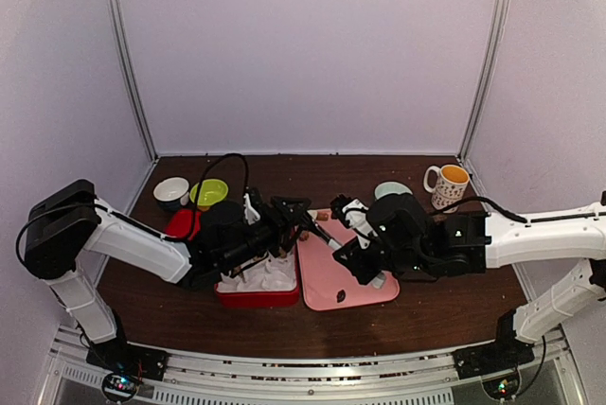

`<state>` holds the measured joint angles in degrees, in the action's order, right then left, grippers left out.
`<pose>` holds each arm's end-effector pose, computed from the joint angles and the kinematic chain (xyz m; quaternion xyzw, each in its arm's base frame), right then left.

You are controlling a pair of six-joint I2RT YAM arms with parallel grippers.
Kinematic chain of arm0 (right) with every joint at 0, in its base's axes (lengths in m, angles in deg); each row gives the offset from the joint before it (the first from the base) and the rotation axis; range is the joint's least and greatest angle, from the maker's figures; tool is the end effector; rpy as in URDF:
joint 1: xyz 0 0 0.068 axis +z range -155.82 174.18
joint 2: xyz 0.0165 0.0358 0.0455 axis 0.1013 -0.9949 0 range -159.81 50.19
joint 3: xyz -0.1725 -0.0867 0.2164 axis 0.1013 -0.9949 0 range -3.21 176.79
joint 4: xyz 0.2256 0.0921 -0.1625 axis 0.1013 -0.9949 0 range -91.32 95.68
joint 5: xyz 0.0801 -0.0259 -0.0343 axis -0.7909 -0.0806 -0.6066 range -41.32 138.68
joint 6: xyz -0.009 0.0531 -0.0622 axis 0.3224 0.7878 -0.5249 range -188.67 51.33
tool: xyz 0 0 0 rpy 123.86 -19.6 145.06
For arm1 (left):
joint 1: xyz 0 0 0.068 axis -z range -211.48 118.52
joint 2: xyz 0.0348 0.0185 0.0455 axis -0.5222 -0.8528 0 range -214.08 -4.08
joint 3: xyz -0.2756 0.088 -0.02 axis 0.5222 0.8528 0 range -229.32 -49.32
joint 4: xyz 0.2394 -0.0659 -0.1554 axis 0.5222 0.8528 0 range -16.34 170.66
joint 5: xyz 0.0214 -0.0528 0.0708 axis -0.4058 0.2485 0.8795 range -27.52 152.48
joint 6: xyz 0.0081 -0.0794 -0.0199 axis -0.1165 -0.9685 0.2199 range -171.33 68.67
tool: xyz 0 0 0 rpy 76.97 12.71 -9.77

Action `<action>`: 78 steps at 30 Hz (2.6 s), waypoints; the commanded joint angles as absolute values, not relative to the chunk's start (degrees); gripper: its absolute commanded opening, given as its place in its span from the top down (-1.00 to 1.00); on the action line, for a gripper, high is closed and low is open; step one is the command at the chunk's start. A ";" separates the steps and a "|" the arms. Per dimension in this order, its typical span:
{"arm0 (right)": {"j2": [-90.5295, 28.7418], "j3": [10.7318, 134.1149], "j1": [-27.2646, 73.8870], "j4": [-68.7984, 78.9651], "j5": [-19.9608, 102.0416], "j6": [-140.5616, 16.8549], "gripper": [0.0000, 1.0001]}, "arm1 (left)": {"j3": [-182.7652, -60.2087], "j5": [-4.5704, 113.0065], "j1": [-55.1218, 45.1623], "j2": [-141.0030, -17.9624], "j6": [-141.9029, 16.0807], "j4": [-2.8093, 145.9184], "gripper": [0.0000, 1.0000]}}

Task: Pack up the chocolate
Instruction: Adjust the clamp, then pick up the fake chocolate from the plate.

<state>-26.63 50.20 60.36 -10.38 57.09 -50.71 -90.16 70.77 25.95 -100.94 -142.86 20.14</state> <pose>0.1496 0.3130 0.2402 -0.3399 0.8360 0.2360 0.3605 0.2260 -0.3346 0.1895 -0.2590 0.6742 -0.6505 0.2349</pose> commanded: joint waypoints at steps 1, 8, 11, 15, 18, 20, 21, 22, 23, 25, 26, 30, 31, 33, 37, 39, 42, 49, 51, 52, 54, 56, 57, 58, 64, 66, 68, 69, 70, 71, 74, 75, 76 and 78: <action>-26.85 52.45 60.90 -9.83 57.71 -51.48 1.00 | -89.30 72.16 25.91 -101.11 -142.61 15.29 -0.21; -28.02 53.45 61.06 -10.92 58.37 -51.62 1.00 | -88.57 72.17 25.91 -101.75 -142.17 11.60 0.34; -28.13 53.50 61.09 -11.10 58.71 -51.54 1.00 | -88.62 72.02 25.91 -102.19 -142.21 11.01 0.44; -27.67 53.33 61.09 -11.12 59.28 -51.29 0.85 | -88.67 71.97 25.91 -102.34 -142.13 10.66 0.45; -27.11 52.77 61.09 -11.00 59.61 -50.97 0.63 | -88.74 71.88 25.91 -102.34 -141.89 10.59 0.45; -26.74 52.50 61.13 -11.13 59.78 -50.56 0.43 | -88.69 71.87 25.91 -102.34 -141.71 10.59 0.45; -26.46 52.31 61.15 -11.18 59.90 -50.30 0.32 | -88.69 71.87 25.90 -102.34 -141.69 10.62 0.46; -26.19 51.96 61.15 -11.20 60.09 -49.88 0.17 | -88.69 71.90 25.91 -102.34 -141.68 10.62 0.46; -25.86 51.60 61.11 -11.09 60.14 -49.46 0.07 | -88.80 71.89 25.91 -102.34 -141.61 10.62 0.46; -25.15 50.41 61.16 -9.85 59.43 -49.10 -0.09 | -88.79 71.84 25.91 -102.34 -141.60 10.64 0.46; -24.86 49.80 61.16 -9.20 59.40 -48.78 -0.13 | -88.78 71.85 25.91 -102.34 -141.60 10.62 0.46; -25.25 49.31 61.14 -8.84 59.42 -48.03 -0.13 | -88.84 71.71 25.91 -102.34 -141.68 10.46 0.47; -25.40 49.50 61.14 -9.02 59.41 -47.94 -0.09 | -88.86 71.64 25.91 -102.34 -141.68 10.38 0.47; -25.80 49.85 61.16 -9.17 59.28 -47.84 0.02 | -88.87 71.55 25.91 -102.38 -141.68 10.39 0.47; -26.52 50.74 61.13 -9.86 59.32 -47.91 0.23 | -88.87 71.53 25.91 -102.34 -141.86 10.27 0.47; -26.65 50.84 61.13 -9.88 59.32 -48.00 0.34 | -88.91 71.45 25.91 -102.37 -141.86 10.24 0.47; -26.87 51.09 61.14 -10.08 59.10 -48.32 0.42 | -88.80 71.44 25.91 -102.40 -141.86 10.19 0.47; -26.60 51.24 61.11 -10.49 59.24 -48.37 0.74 | -88.78 71.36 25.91 -102.38 -141.42 10.40 0.34; -26.35 51.20 61.15 -10.62 59.32 -48.30 0.77 | -88.82 71.43 25.91 -102.25 -141.42 11.05 0.23; -26.24 51.29 61.09 -10.71 59.32 -48.35 0.79 | -88.79 71.54 25.91 -102.25 -141.46 11.34 0.18; -26.15 51.36 61.08 -10.97 59.45 -48.36 0.82 | -88.70 71.83 25.91 -101.97 -141.51 11.77 0.05; -26.04 51.53 61.11 -11.17 59.48 -48.37 0.83 | -88.69 71.97 25.91 -101.55 -141.39 12.79 -0.17; -26.02 51.61 61.14 -11.26 59.49 -48.37 0.83 | -88.67 72.09 25.91 -101.22 -141.15 13.44 -0.25; -25.89 51.65 61.14 -11.40 59.63 -48.29 0.83 | -88.61 72.26 25.91 -100.78 -141.01 14.09 -0.31; -25.38 51.88 61.13 -14.64 60.89 -47.82 0.79 | -87.23 73.99 25.91 -97.62 -138.83 17.58 -0.62; -24.89 51.78 61.13 -16.42 61.51 -47.50 0.78 | -86.38 74.80 25.91 -95.96 -137.64 19.44 -0.67; -24.07 51.37 61.15 -18.21 62.04 -47.20 0.78 | -85.80 75.31 25.91 -94.21 -136.54 22.02 -0.70; -23.47 51.17 61.13 -19.13 62.29 -47.01 0.78 | -85.61 75.81 25.91 -93.40 -135.96 23.53 -0.70; -23.04 50.88 61.10 -20.03 62.53 -46.84 0.77 | -85.20 76.25 25.91 -92.39 -135.44 24.93 -0.71; -22.64 50.74 61.08 -20.98 62.53 -46.67 0.77 | -84.83 76.85 25.91 -91.51 -135.03 26.20 -0.72; -21.72 50.64 61.03 -24.71 62.51 -45.98 0.76 | -83.83 78.65 25.91 -88.71 -132.54 29.62 -0.72; -21.37 50.65 61.00 -26.08 62.34 -45.80 0.76 | -83.64 78.99 25.91 -87.79 -131.60 30.90 -0.72; -21.17 50.66 60.98 -27.86 62.00 -45.60 0.76 | -83.65 79.37 25.91 -86.96 -130.77 32.04 -0.72; -20.80 50.66 61.05 -30.62 61.04 -45.10 0.76 | -84.03 79.90 25.91 -85.38 -128.94 34.49 -0.72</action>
